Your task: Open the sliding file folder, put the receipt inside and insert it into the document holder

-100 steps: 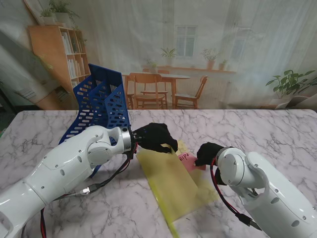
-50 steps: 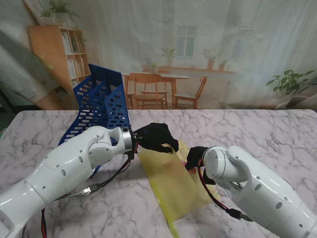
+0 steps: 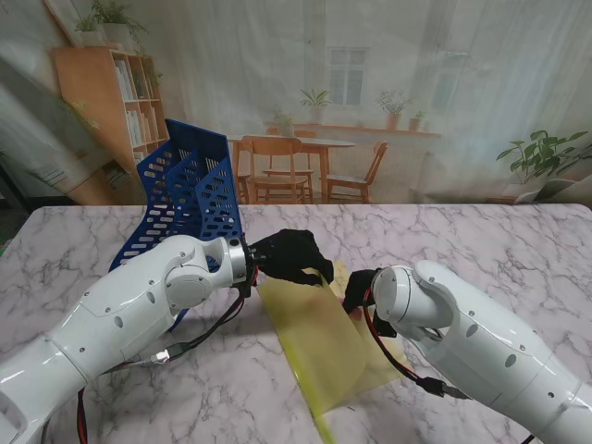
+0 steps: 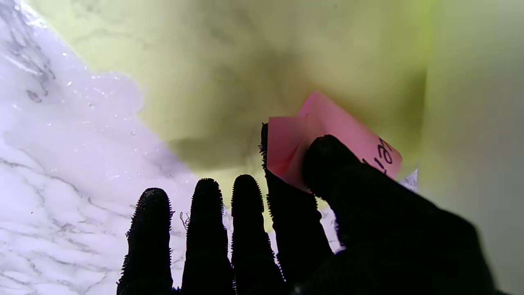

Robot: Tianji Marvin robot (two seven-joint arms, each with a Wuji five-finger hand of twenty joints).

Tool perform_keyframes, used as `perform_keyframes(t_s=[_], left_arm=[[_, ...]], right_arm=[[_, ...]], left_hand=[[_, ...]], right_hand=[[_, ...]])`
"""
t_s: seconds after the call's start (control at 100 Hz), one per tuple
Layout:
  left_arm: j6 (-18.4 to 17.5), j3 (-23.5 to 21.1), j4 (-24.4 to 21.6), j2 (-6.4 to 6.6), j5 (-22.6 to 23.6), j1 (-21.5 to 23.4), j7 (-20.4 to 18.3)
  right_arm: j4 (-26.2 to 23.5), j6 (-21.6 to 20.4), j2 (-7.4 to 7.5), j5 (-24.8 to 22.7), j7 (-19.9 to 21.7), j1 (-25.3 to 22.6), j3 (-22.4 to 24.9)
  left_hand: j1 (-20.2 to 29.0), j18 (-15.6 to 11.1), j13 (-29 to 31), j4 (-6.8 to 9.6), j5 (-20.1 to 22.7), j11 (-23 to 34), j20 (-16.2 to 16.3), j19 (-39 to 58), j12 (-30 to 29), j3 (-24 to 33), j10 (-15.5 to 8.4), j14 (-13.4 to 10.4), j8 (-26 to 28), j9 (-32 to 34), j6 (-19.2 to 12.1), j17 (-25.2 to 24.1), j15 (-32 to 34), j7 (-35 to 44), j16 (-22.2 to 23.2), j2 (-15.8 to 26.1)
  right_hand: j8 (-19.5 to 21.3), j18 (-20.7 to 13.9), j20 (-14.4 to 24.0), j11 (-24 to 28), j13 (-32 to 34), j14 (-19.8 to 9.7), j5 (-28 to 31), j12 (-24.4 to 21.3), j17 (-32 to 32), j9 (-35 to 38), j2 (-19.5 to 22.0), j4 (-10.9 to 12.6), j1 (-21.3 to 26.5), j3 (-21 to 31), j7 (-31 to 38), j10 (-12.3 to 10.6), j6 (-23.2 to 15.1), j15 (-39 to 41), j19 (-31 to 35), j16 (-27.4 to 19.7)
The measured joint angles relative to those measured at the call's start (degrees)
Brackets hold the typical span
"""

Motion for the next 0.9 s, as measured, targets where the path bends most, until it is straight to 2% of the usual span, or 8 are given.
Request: perform_keyframes(t_s=[0.2, 0.25, 0.31, 0.35, 0.48, 0.73, 0.9], left_arm=[[0.04, 0.15, 0.02, -0.04, -0.20, -0.01, 0.02], [0.06, 0.15, 0.02, -0.04, -0.20, -0.01, -0.04], [0.08, 0.09, 0.02, -0.04, -0.19, 0.00, -0.10], [0.08, 0.00, 0.00, -0.04, -0.12, 0.03, -0.11], [0.05, -0.27, -0.05, -0.03, 0.07, 0.18, -0.07], [0.03, -0.57, -0.10, 0.02, 0.38, 0.37, 0.04], [0.03, -0.72, -0.09, 0.02, 0.38, 0.42, -0.02]], right_arm=[[2.27, 0.93, -0.76, 2.93, -2.54, 1.86, -3.17], [2.43, 0.87, -1.52, 2.99, -3.69, 0.88, -1.29], [2.13, 0.08, -2.74, 2.11, -4.58, -1.57, 3.13], [1.43, -0.83, -3.03, 0.78, -4.60, -3.06, 5.28], [-2.12, -3.49, -2.17, -4.11, -3.31, -5.92, 7.79], [-6.32, -4.04, -1.96, -2.80, -1.57, -9.98, 15.66], [-7.70, -3.20, -0.80, 0.45, 1.50, -10.32, 17.17]], left_hand=[[0.00, 0.00, 0.00, 0.00, 0.00, 0.00, 0.00, 0.00, -0.01, 0.00, 0.00, 0.00, 0.00, 0.00, 0.00, 0.00, 0.00, 0.00, 0.00, 0.00], [0.00, 0.00, 0.00, 0.00, -0.01, 0.00, 0.00, 0.00, -0.01, 0.00, 0.00, 0.00, 0.00, 0.00, 0.00, 0.00, 0.00, 0.00, 0.00, 0.00], [0.00, 0.00, 0.00, 0.00, -0.01, 0.00, 0.00, 0.00, -0.01, 0.00, 0.00, 0.00, 0.00, 0.00, 0.00, 0.00, 0.00, 0.00, 0.00, 0.00], [0.00, 0.00, 0.00, 0.00, -0.01, 0.01, 0.00, 0.00, -0.01, 0.00, 0.00, 0.00, 0.00, 0.00, 0.00, 0.00, 0.00, 0.00, 0.00, 0.00], [0.00, 0.00, 0.00, 0.00, -0.01, 0.01, 0.00, 0.00, -0.01, 0.00, 0.00, 0.00, 0.00, 0.00, 0.00, 0.00, 0.00, 0.00, 0.00, 0.00], [0.00, 0.00, 0.00, 0.00, -0.03, 0.09, 0.00, 0.00, -0.02, 0.00, 0.00, 0.00, 0.00, 0.00, 0.00, 0.00, 0.00, 0.01, 0.00, 0.01], [0.00, 0.00, 0.00, 0.00, -0.04, 0.10, 0.00, 0.00, -0.03, 0.00, 0.00, 0.00, 0.00, 0.00, 0.00, 0.00, 0.00, 0.01, 0.00, 0.01]], right_hand=[[0.00, -0.02, 0.00, 0.03, 0.00, 0.00, 0.00, 0.00, -0.08, -0.01, 0.00, 0.00, 0.00, 0.00, 0.00, 0.00, 0.00, 0.00, 0.00, 0.01], [0.00, -0.02, 0.00, 0.06, 0.00, 0.00, 0.00, 0.00, -0.08, 0.00, 0.01, 0.00, 0.00, 0.00, 0.00, 0.00, 0.00, 0.00, -0.01, 0.01], [0.00, -0.03, 0.00, 0.07, -0.01, 0.00, 0.00, 0.00, -0.10, -0.01, 0.03, 0.00, 0.00, 0.00, 0.00, 0.01, 0.04, 0.00, -0.01, 0.01], [0.00, -0.03, 0.00, 0.07, -0.01, 0.00, 0.00, 0.01, -0.10, -0.01, 0.36, 0.00, 0.00, 0.00, 0.00, 0.04, 0.30, 0.00, -0.01, 0.01], [0.01, -0.03, 0.00, 0.08, -0.01, 0.01, 0.00, 0.01, -0.10, -0.01, 0.37, 0.00, 0.02, 0.02, 0.00, 0.06, 0.57, 0.00, -0.01, 0.01], [0.02, -0.03, 0.00, 0.09, -0.01, 0.01, 0.00, 0.01, -0.10, -0.01, 0.38, 0.00, 0.02, 0.12, 0.00, 0.08, 0.63, 0.00, -0.01, 0.01], [0.02, -0.03, 0.00, 0.09, -0.01, 0.04, 0.00, 0.01, -0.10, -0.01, 0.38, 0.00, 0.02, 0.63, 0.02, 0.25, 1.31, 0.00, -0.01, 0.01]])
